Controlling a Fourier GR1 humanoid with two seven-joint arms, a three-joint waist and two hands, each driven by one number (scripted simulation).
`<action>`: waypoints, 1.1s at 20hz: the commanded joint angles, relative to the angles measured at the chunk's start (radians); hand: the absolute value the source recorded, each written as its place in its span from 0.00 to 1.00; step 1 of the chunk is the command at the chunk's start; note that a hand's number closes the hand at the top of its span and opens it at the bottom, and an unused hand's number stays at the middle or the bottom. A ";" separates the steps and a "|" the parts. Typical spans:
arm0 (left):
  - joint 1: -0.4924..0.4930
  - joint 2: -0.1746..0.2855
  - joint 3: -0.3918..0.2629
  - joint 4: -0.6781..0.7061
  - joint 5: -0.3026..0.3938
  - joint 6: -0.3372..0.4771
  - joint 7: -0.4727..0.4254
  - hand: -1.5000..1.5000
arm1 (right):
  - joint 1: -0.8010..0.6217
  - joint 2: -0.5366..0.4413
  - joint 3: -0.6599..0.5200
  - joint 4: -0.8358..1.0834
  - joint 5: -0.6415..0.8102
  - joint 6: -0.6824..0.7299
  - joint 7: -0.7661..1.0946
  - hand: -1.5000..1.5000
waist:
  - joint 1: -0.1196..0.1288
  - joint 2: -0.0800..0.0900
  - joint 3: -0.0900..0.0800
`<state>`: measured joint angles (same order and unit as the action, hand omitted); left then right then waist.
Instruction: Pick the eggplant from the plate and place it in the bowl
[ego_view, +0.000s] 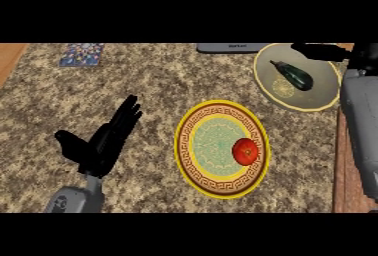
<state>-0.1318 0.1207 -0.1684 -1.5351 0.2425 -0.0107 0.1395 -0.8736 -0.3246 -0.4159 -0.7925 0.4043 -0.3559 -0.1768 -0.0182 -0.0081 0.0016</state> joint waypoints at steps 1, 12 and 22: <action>0.039 0.001 0.005 -0.026 0.000 0.014 0.015 0.50 | 0.169 0.084 -0.008 -0.230 -0.111 0.070 -0.091 0.00 | -0.035 -0.017 -0.002; 0.084 0.021 0.053 -0.051 0.010 0.031 0.009 0.50 | 0.741 0.225 0.084 -0.923 -0.221 0.239 -0.099 1.00 | -0.097 -0.028 -0.004; 0.101 0.034 0.061 -0.080 0.011 0.024 0.002 0.50 | 1.464 0.323 0.282 -1.217 -0.261 0.390 -0.350 1.00 | -0.113 -0.019 -0.001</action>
<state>-0.0259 0.1486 -0.1128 -1.6036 0.2525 0.0139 0.1366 0.3377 -0.0227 -0.2244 -1.9323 0.1468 -0.0178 -0.4316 -0.1344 -0.0325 -0.0005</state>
